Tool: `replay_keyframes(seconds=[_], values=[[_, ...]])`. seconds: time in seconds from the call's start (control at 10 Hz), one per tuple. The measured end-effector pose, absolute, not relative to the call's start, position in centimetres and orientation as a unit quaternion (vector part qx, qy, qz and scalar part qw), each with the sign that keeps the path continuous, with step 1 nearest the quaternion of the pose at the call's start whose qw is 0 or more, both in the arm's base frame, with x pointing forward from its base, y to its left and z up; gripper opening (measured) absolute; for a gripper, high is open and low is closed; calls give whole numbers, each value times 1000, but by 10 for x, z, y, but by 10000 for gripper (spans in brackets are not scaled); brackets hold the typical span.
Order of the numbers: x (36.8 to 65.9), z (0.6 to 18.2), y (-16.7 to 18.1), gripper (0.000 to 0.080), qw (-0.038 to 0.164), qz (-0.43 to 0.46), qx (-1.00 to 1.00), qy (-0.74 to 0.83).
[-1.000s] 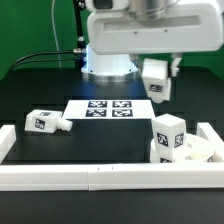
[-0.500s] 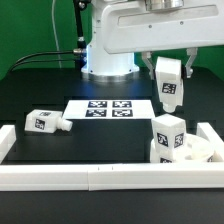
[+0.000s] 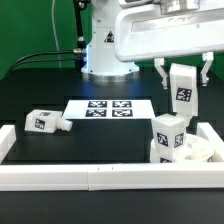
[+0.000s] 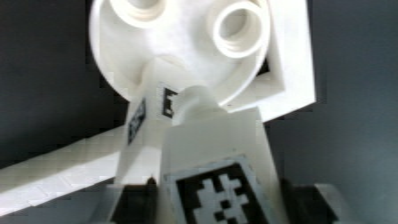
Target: Assemble stool
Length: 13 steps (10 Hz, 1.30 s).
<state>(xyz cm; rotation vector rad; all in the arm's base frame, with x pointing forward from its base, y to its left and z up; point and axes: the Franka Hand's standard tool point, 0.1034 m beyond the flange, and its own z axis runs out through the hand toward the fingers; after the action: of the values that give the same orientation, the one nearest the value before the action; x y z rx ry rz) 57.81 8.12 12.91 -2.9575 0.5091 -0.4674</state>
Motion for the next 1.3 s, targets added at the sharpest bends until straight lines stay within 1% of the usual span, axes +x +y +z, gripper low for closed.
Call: replay_keyframes(seconds=[0.2,0.4,0.6,0.8,1.2,1.3], values=[[578,127,81,321,52,-154,-972,167],[579,118,77,321,55,-195,-962,184],[583,117,91,321,63,-213,-956,191],[581,117,113,322,74,-195,-958,196],[581,115,111,322,72,-198,-959,192],[580,111,110,322,68,-206,-958,189]])
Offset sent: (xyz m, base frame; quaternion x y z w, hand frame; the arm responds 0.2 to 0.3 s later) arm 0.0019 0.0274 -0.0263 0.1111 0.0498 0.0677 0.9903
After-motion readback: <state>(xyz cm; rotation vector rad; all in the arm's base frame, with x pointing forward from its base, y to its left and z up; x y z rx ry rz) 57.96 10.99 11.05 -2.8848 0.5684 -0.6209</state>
